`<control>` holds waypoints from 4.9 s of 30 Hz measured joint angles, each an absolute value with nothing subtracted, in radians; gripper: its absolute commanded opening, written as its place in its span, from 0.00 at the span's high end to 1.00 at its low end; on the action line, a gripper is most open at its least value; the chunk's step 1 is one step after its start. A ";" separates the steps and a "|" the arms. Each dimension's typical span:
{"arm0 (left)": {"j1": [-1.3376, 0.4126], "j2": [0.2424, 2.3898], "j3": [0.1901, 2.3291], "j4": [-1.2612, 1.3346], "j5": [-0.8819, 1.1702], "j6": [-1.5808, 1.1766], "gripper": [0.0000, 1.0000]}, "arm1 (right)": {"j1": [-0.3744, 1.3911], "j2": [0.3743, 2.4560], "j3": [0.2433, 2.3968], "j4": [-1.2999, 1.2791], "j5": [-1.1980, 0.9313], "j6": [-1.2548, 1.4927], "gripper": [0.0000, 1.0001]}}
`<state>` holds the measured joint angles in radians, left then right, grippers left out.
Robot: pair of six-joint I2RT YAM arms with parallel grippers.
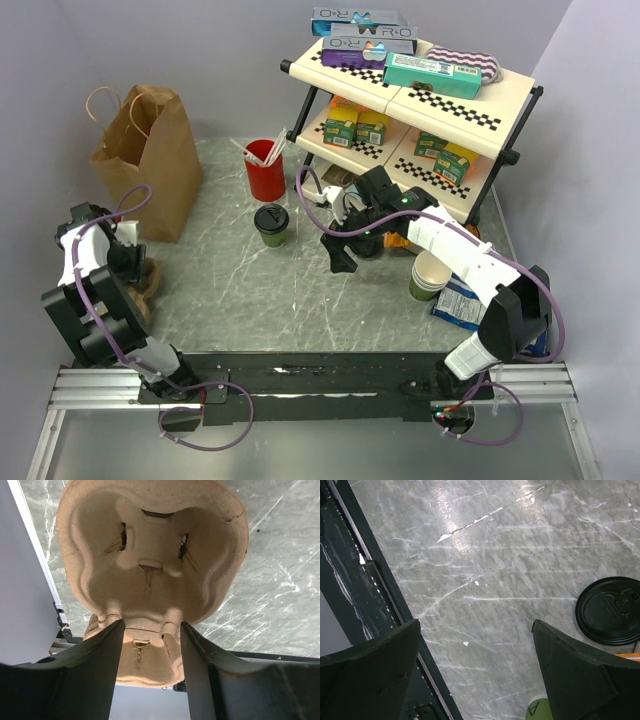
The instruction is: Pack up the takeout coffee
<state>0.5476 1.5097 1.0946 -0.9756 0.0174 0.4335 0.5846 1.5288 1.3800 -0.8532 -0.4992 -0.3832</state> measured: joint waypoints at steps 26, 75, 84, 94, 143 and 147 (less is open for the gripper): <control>0.549 1.509 1.058 -0.953 -0.031 0.430 0.60 | 0.585 1.553 1.510 -0.867 -0.528 -0.416 0.03; 0.669 1.431 1.200 -1.237 0.095 0.562 0.99 | 0.671 1.774 1.920 -0.717 -0.645 -0.329 0.03; 0.662 1.457 1.220 -1.277 0.099 0.550 0.81 | 0.672 1.774 1.912 -0.717 -0.645 -0.329 0.02; 0.660 1.424 1.058 -1.048 -0.034 0.536 0.55 | 0.679 1.774 1.911 -0.717 -0.648 -0.329 0.02; 0.715 1.504 1.071 -0.963 -0.032 0.312 0.84 | 0.693 1.777 1.888 -0.717 -0.644 -0.331 0.01; 0.715 1.504 1.082 -0.983 -0.025 0.312 0.99 | 0.694 1.778 1.888 -0.717 -0.644 -0.333 0.01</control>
<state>0.7151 1.5043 1.0821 -0.9833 -0.0250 0.3119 0.6941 1.7779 1.8881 -0.7174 -0.6437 -0.3332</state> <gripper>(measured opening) 0.380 0.988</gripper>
